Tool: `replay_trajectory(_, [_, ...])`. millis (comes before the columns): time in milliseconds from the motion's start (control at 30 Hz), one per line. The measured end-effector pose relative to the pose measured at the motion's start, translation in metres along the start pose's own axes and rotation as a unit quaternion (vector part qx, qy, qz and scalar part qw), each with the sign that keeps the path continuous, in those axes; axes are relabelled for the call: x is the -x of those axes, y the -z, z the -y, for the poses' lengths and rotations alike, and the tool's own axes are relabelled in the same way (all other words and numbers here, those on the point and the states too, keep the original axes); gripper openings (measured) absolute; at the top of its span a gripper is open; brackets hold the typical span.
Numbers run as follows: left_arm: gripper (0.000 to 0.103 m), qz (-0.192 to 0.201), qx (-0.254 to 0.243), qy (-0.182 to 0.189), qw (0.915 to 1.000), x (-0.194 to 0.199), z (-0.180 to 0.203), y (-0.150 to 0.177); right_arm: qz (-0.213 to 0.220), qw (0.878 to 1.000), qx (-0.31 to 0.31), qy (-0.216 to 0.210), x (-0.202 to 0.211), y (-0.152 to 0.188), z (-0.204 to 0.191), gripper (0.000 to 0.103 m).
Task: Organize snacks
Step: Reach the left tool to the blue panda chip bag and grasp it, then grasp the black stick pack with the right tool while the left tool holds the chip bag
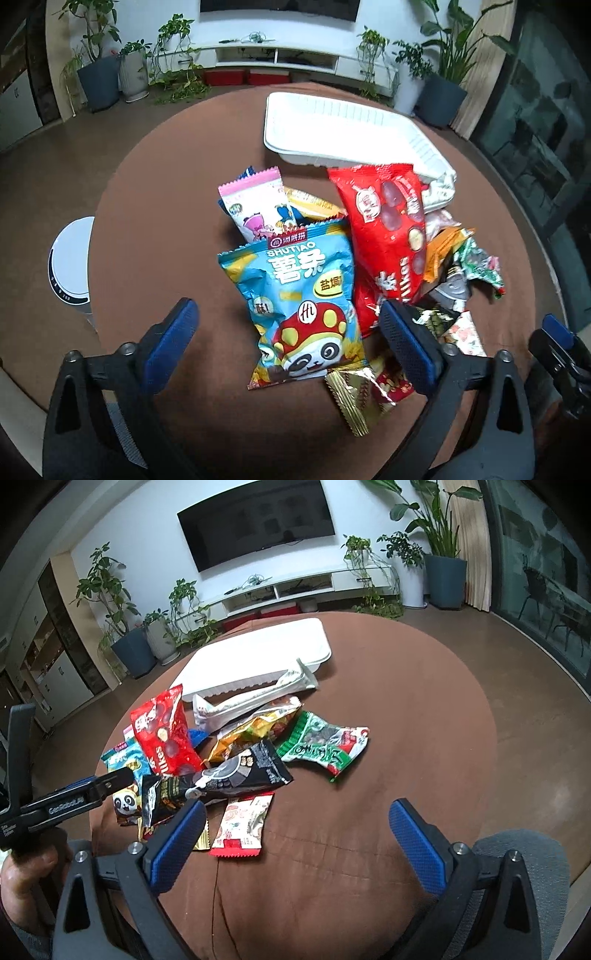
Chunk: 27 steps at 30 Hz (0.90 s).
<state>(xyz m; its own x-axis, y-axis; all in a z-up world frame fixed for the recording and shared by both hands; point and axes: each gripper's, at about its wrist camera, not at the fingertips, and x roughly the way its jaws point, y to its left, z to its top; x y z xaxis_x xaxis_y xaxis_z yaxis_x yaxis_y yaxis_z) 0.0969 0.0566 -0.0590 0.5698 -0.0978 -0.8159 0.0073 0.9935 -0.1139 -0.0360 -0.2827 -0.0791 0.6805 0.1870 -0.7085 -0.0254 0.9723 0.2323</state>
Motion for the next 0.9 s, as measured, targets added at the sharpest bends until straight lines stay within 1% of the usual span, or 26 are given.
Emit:
replay_trajectory(33, [0.079,-0.006,0.000,0.001,1.0000,-0.004,0.000,-0.001,-0.002,1.000,0.001,0.000,-0.001,0.000,0.000,0.102])
replay_trajectory(67, [0.073,-0.014,-0.001,0.002,0.9999,-0.008,-0.001,-0.001,-0.003,1.000,0.002,0.001,-0.001,0.001,0.000,0.102])
replay_trajectory(200, [0.071,-0.035,-0.013,-0.001,0.9993,-0.028,0.003,-0.002,-0.006,1.000,-0.001,0.003,-0.003,0.000,0.002,0.102])
replay_trajectory(233, [0.067,-0.035,-0.011,0.004,0.9993,-0.031,0.005,-0.003,-0.007,1.000,-0.002,0.003,-0.003,0.000,0.003,0.102])
replay_trajectory(267, [0.058,-0.034,-0.008,0.012,0.9993,-0.032,0.004,-0.003,-0.009,1.000,-0.002,0.003,-0.004,0.000,0.004,0.102])
replay_trajectory(367, [0.045,-0.032,-0.001,0.029,0.9991,-0.035,0.002,-0.003,-0.012,1.000,0.000,0.002,-0.006,0.000,0.004,0.102])
replay_trajectory(400, [0.043,-0.034,0.002,0.036,0.9988,-0.036,-0.001,-0.003,-0.012,1.000,0.002,0.002,-0.006,0.000,0.004,0.102])
replay_trajectory(433, [0.041,-0.032,0.003,0.036,0.9988,-0.038,0.001,-0.003,-0.013,1.000,0.003,0.001,-0.007,0.000,0.003,0.102])
replay_trajectory(533, [0.032,-0.025,0.012,0.049,0.9984,-0.043,0.003,-0.005,-0.013,1.000,0.008,-0.001,-0.009,0.000,0.000,0.099])
replay_trajectory(633, [0.030,-0.023,0.017,0.063,0.9976,-0.040,-0.003,-0.004,-0.019,1.000,0.010,-0.009,-0.009,0.000,-0.002,0.097])
replay_trajectory(733, [0.029,-0.024,0.018,0.072,0.9969,-0.040,-0.004,-0.003,-0.030,0.999,0.004,-0.032,-0.011,0.000,-0.003,0.094])
replay_trajectory(900, [0.026,-0.018,0.025,0.099,0.9946,-0.031,-0.009,0.002,-0.061,0.993,-0.024,-0.100,-0.018,-0.005,-0.008,0.091])
